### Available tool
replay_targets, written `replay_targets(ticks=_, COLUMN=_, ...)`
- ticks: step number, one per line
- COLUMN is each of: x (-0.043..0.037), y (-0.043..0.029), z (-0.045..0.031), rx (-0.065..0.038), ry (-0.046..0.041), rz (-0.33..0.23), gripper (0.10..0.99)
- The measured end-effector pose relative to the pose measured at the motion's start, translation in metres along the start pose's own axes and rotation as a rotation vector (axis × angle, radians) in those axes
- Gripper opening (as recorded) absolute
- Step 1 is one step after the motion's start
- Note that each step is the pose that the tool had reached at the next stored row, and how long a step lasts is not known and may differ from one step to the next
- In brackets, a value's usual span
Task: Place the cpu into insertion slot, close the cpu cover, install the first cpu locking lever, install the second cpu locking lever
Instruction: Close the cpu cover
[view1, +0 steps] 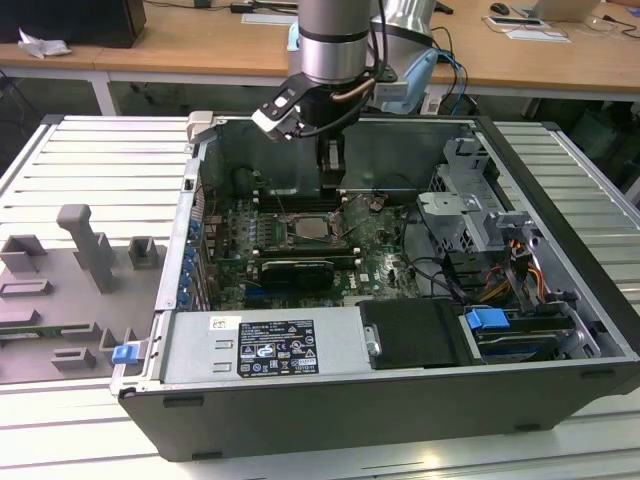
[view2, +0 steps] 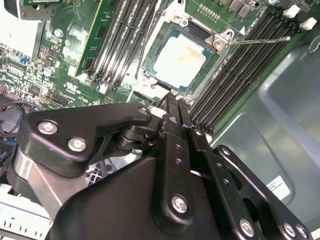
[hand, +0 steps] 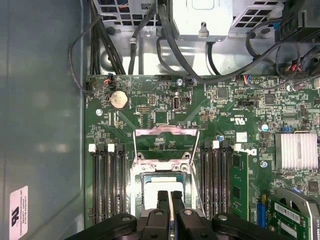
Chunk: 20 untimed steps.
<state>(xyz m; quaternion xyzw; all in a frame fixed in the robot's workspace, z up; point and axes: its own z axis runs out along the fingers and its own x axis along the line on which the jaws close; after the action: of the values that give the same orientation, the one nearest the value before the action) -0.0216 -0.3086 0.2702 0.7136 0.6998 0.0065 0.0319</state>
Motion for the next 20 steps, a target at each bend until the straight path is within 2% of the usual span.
replay_targets(ticks=3, x=0.0002, y=0.0072, z=0.0003, rx=0.000, ry=0.0000, rz=0.000, gripper=0.161)
replay_targets(ticks=4, x=0.0002, y=0.0110, z=0.0005, rx=0.001, ry=-0.0001, rz=0.000, gripper=0.161)
replay_targets(ticks=5, x=0.0004, y=0.0201, z=0.0010, rx=0.001, ry=-0.0001, rz=0.000, gripper=0.161)
replay_targets(ticks=8, x=0.0006, y=0.0274, z=0.0013, rx=0.002, ry=-0.0002, rz=0.000, gripper=0.161)
replay_targets(ticks=14, x=0.0012, y=0.0401, z=0.0021, rx=0.002, ry=0.0001, rz=0.000, gripper=0.161)
replay_targets(ticks=20, x=0.0017, y=0.0460, z=0.0023, rx=0.002, ry=-0.0002, rz=0.000, gripper=0.161)
